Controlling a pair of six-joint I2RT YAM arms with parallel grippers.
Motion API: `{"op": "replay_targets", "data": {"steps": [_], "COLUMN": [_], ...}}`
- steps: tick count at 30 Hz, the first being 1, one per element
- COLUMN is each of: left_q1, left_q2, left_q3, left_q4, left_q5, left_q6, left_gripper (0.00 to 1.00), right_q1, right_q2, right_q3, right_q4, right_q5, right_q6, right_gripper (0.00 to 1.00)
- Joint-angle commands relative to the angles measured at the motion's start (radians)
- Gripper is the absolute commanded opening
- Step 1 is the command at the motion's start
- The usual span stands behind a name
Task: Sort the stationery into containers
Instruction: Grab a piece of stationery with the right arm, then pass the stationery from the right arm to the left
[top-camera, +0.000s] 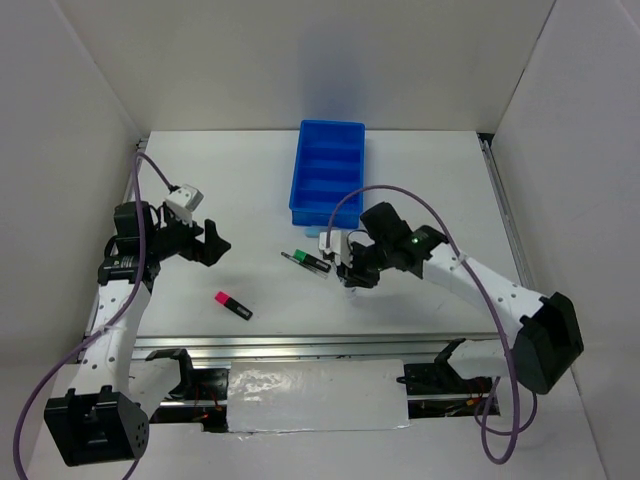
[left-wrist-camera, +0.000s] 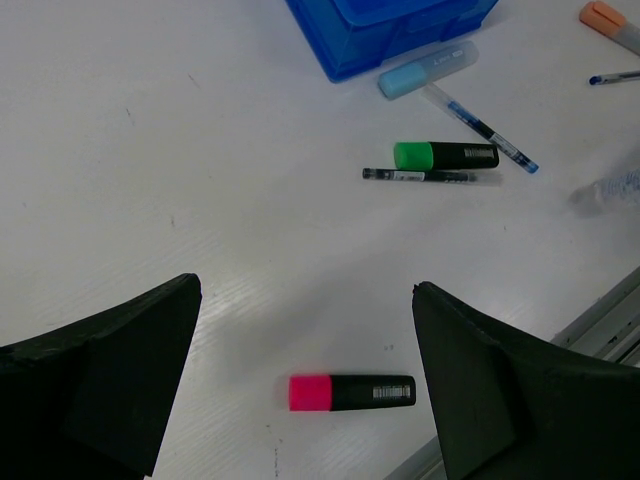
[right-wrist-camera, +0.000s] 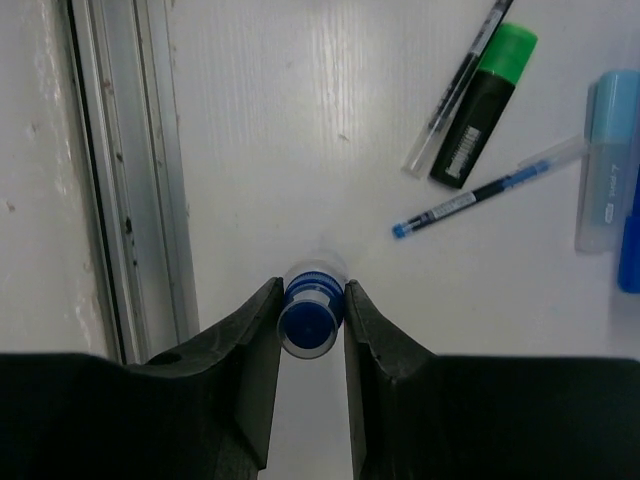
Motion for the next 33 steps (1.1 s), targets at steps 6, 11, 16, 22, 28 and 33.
{"op": "replay_targets", "data": {"steps": [6,11,16,22,28,33], "left_q1": [0.007,0.016,0.014,-0.050,-0.269,-0.381], "left_q2": [0.002,-0.064,-0.186,-0.112,0.041,0.144], "left_q3": [0.025,0.007,-0.092,-0.086,0.052,0.152], "left_q4": [-0.041,-0.058,0.068,0.242,0.361,0.438], "left_q5": [0.012,0.043,0.171,0.423,0.348,0.334], "left_q6": [-0.011,-0.034,-0.106,-0.269,-0.313,-0.359], "left_gripper": [0.99,0.99,0.99,0.94,0.92,0.95], "right_q1": [0.036,0.046,-0.002,-0.099,-0.103,-0.094], "right_q2": [0.324,0.401,0.323,0.273,0.246,0.223], "right_q3": [0.359,0.464,0.548,0.702,0.757,0.762], "right_q4": [-0.571,-0.554,-0.511,-0.362,-0.131,-0.082], "right_q5": [0.152,0.112,-0.020,-0.250,-0.336,-0.356], "right_q6": [-0.181,-0.155,-0.136,0.136,0.408,0.473], "right_gripper": [0.00,0.00,0.00,0.00,0.00,0.00]}}
